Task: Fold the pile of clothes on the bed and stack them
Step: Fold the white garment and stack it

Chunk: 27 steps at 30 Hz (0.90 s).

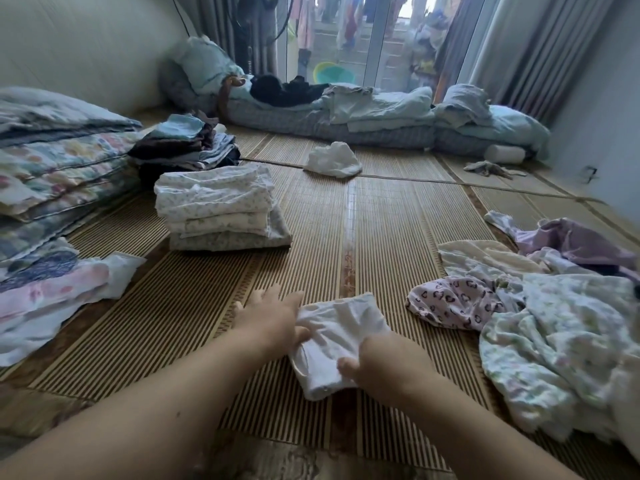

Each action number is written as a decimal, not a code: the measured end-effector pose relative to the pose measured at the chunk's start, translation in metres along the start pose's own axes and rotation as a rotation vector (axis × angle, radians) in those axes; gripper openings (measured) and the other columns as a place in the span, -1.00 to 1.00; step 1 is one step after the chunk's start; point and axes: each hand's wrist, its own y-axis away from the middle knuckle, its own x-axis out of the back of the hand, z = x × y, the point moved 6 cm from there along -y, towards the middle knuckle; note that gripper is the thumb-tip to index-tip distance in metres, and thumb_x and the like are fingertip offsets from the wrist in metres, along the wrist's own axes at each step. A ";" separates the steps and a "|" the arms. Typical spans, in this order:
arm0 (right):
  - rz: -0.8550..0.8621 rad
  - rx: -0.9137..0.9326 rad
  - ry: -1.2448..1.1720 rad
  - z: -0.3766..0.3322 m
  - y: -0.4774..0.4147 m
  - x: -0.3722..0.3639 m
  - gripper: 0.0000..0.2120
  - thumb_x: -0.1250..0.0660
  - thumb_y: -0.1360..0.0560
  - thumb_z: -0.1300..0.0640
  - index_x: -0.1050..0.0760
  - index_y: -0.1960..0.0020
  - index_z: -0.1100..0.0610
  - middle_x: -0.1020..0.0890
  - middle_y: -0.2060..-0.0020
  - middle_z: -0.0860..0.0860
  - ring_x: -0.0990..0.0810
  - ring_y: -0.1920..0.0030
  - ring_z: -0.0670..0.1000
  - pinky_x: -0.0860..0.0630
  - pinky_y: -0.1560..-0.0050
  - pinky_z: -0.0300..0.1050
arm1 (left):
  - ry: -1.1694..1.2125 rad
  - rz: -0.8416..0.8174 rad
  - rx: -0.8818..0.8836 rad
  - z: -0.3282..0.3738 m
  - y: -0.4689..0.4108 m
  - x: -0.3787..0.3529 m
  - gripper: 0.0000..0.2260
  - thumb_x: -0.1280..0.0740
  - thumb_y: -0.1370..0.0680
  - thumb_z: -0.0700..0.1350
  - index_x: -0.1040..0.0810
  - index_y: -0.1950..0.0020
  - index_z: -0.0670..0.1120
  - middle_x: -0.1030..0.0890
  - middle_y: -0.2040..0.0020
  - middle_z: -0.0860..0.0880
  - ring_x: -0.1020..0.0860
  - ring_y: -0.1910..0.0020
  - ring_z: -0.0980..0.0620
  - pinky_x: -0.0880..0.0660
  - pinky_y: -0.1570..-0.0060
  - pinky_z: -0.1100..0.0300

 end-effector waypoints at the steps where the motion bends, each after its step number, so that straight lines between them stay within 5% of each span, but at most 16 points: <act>1: 0.020 -0.021 -0.054 0.002 0.000 0.004 -0.57 -0.19 -0.50 -0.25 -0.47 -0.04 0.12 -0.50 0.33 -0.06 -0.50 0.33 -0.04 -0.45 0.34 -0.15 | 0.000 0.030 0.040 -0.003 0.003 0.001 -0.36 -0.24 -0.48 0.30 -0.12 -0.50 0.18 -0.17 -0.52 -0.10 -0.12 -0.49 -0.19 -0.07 -0.39 -0.29; 4: 0.180 -0.161 -0.271 0.019 -0.007 0.019 -0.60 -0.34 -0.46 -0.20 -0.51 -0.11 0.08 -0.54 0.08 -0.02 -0.54 0.07 -0.03 -0.50 0.09 -0.14 | 0.152 0.000 0.133 -0.007 0.020 -0.013 -0.35 -0.15 -0.47 0.38 -0.11 -0.50 0.20 -0.22 -0.42 -0.14 -0.13 -0.42 -0.20 -0.23 -0.32 -0.20; 6: 0.123 -0.271 -0.336 0.030 -0.014 0.015 -0.50 -0.39 -0.41 -0.22 -0.48 -0.20 0.09 -0.52 -0.09 0.05 -0.50 -0.10 0.02 -0.46 -0.08 -0.11 | 0.293 -0.074 0.169 -0.004 0.033 -0.028 -0.36 -0.15 -0.44 0.40 -0.04 -0.47 0.32 -0.17 -0.36 -0.11 -0.07 -0.39 -0.19 -0.27 -0.29 -0.18; 10: -0.040 -0.329 -0.469 0.027 -0.022 0.002 -0.70 -0.48 -0.35 -0.16 -0.58 0.15 0.07 -0.63 0.18 -0.02 -0.57 0.17 -0.05 -0.56 0.11 -0.17 | 0.347 -0.075 0.194 0.009 0.041 -0.037 -0.35 -0.18 -0.46 0.32 0.11 -0.45 0.40 -0.26 -0.28 -0.14 -0.21 -0.28 -0.14 -0.33 -0.27 -0.11; 15: -0.027 -0.297 -0.654 0.028 -0.024 -0.002 -0.54 -0.48 -0.36 0.10 -0.41 -0.20 0.07 -0.57 0.08 -0.02 -0.58 0.11 -0.03 -0.58 0.07 -0.07 | 0.628 -0.178 0.093 0.026 0.038 -0.039 -0.22 -0.33 -0.47 -0.01 0.12 -0.48 0.37 -0.52 -0.09 -0.05 -0.58 0.01 -0.01 -0.59 0.03 0.12; 20: -0.003 -0.187 -0.981 0.023 -0.026 0.020 -0.19 -0.49 -0.34 0.32 -0.14 -0.42 -0.03 -0.49 -0.08 0.13 -0.63 0.15 0.14 -0.62 0.34 -0.07 | 0.934 -0.123 -0.056 0.021 0.024 -0.014 -0.34 -0.26 -0.48 -0.33 -0.31 -0.35 0.37 -0.48 -0.17 0.01 -0.58 0.13 0.08 -0.56 0.26 0.32; 23: 0.057 -0.011 -1.143 0.001 -0.045 0.062 -0.10 -0.46 -0.32 0.42 -0.16 -0.44 -0.18 -0.45 -0.18 0.14 -0.63 0.09 0.21 -0.64 0.28 0.02 | 0.993 0.011 -0.157 0.005 0.007 0.033 -0.48 -0.23 -0.38 -0.31 -0.47 -0.08 0.32 -0.51 -0.11 0.00 -0.59 0.09 0.02 -0.60 0.17 0.24; 27: 0.270 0.178 -1.045 -0.045 -0.105 0.136 -0.22 -0.45 -0.34 0.38 -0.31 -0.34 -0.26 -0.53 -0.18 0.01 -0.60 0.06 0.05 -0.60 0.05 -0.03 | 1.017 0.212 -0.203 -0.037 -0.029 0.122 -0.47 -0.24 -0.26 -0.17 -0.47 -0.22 0.12 -0.59 -0.05 -0.13 -0.62 0.10 -0.16 -0.58 0.05 -0.14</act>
